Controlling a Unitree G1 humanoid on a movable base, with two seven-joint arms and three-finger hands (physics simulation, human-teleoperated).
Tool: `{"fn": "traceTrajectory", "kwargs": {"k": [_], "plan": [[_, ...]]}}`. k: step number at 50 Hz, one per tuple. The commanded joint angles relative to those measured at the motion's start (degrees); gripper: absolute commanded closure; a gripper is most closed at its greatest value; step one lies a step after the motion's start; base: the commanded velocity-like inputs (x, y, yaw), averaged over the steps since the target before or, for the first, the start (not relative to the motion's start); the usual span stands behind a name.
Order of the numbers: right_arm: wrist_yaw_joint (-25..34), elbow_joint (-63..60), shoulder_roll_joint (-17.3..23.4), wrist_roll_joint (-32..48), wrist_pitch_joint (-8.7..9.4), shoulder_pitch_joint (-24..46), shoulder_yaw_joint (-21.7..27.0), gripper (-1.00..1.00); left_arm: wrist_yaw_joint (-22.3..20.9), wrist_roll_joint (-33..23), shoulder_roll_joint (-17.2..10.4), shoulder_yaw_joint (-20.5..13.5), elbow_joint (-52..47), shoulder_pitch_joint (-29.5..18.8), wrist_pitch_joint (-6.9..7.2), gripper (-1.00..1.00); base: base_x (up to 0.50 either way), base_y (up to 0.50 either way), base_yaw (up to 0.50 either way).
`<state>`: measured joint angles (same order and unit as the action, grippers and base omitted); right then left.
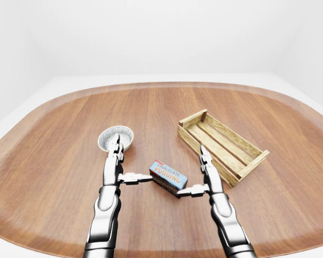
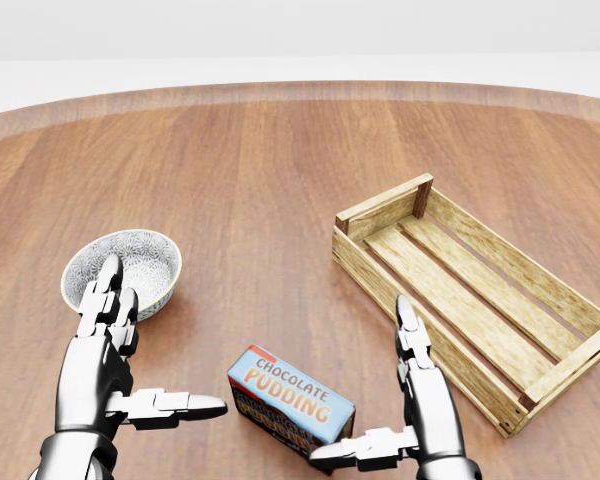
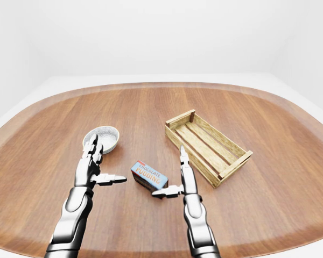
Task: Pick up the chocolate pudding and put it in the tray.
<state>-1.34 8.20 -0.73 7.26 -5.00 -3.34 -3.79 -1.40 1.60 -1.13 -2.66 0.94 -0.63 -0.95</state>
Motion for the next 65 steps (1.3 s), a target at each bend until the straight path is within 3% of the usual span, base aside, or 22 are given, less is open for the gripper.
{"fn": "traceTrajectory", "kwargs": {"k": [1, 19, 65], "plan": [[-0.51, 4.66, -0.05, 1.06, 0.0, 0.65, -0.03, -1.0, -0.26, 0.03, 0.0, 0.16, -0.27, 0.08, 0.4, -1.0, 0.0, 0.0, 0.0], [-1.63, 11.25, -0.1, 3.37, 0.0, 1.65, -0.29, -1.0, -0.25, 0.02, 0.0, 0.16, -0.26, 0.08, 0.37, -1.0, 0.0, 0.0, 0.0], [-3.2, 12.98, -1.09, 6.75, 0.0, 0.36, -3.08, -1.0, -0.25, 0.03, -0.01, 0.16, -0.26, 0.08, 0.38, -1.0, 0.0, 0.0, 0.0]]}}
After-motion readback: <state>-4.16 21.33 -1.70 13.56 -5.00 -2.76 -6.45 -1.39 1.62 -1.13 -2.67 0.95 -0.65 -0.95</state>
